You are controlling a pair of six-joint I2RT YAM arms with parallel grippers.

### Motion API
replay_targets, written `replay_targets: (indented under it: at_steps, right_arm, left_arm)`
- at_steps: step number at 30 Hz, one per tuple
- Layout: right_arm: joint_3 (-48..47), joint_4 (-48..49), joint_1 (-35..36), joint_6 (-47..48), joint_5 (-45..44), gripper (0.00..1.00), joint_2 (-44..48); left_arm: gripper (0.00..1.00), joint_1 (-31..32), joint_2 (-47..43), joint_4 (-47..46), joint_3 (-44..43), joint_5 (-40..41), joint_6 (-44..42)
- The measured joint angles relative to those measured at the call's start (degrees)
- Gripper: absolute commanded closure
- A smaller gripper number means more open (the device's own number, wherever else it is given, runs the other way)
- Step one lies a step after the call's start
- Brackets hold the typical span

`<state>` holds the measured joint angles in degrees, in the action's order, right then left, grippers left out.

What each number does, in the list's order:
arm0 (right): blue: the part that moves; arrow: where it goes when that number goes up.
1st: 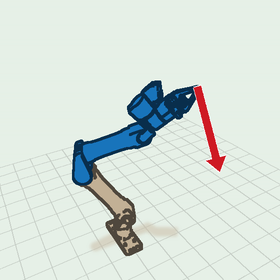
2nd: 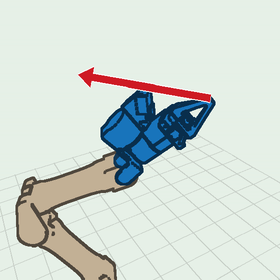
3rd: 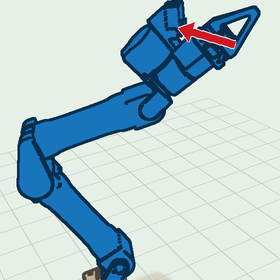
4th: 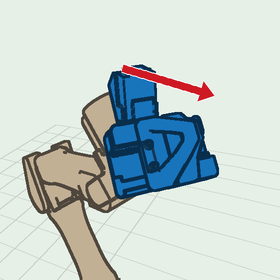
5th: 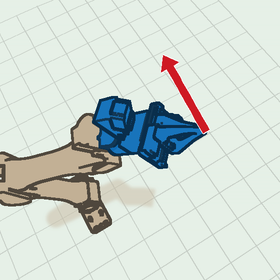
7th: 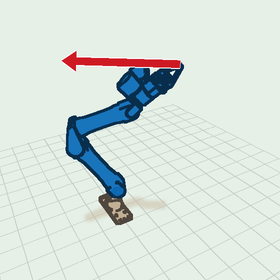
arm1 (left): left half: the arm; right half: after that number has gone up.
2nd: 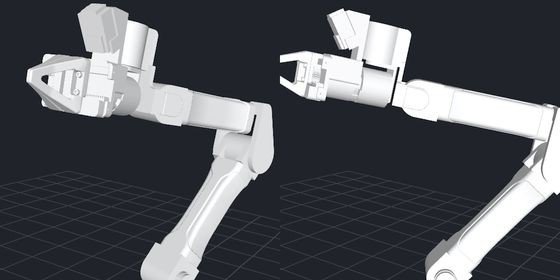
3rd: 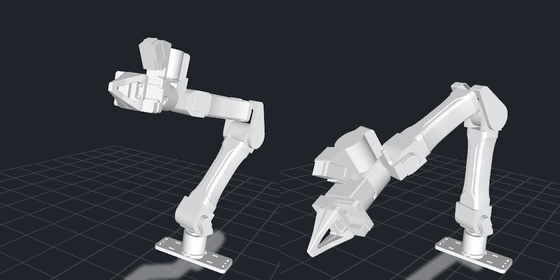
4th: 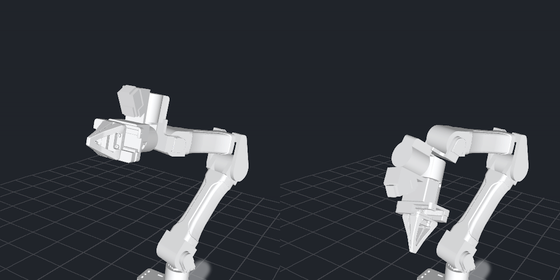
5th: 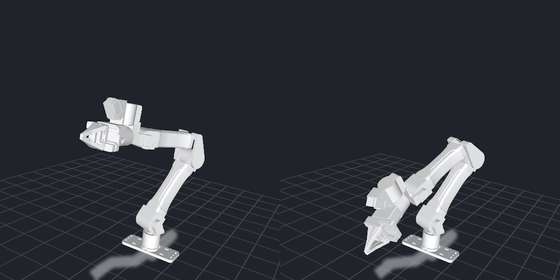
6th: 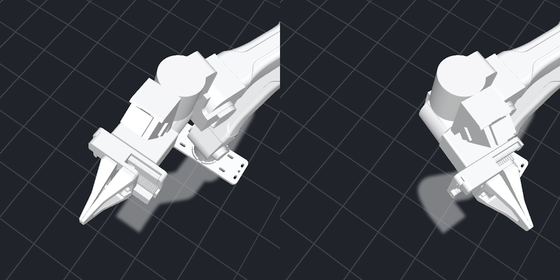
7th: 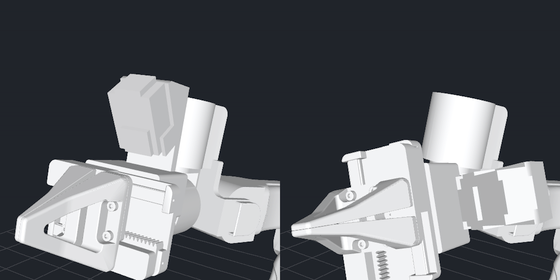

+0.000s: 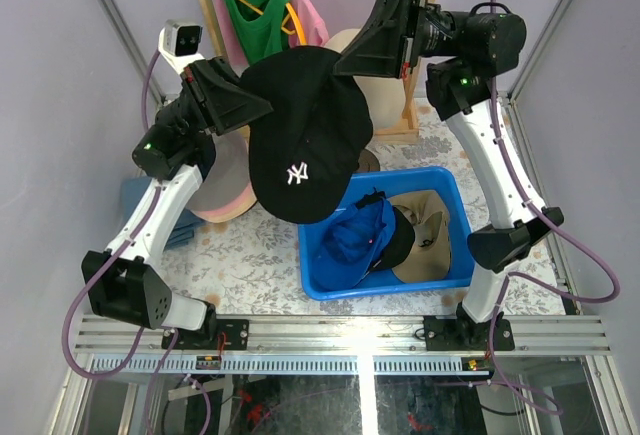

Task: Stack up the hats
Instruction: Stack the hat on the hat.

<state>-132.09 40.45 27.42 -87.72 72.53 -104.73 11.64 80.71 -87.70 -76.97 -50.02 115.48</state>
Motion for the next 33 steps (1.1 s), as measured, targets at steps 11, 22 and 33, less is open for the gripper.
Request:
replay_targets:
  at_steps: [11, 22, 33]
  right_arm:
    - [-1.66, -14.27, -5.35, 9.29, -3.61, 0.69, -3.32]
    - [3.04, -35.56, -10.64, 25.18, -19.04, 0.42, 0.39]
    - [34.58, -31.80, -10.60, 18.16, -36.15, 0.31, 23.34]
  left_arm:
    - [1.00, 0.02, 1.42, 0.87, 2.95, 10.03, -4.22]
    - [1.00, 5.68, -5.88, 29.59, 2.93, 33.77, -31.52]
    - [1.00, 17.77, -0.98, 37.51, -8.41, 56.30, -55.30]
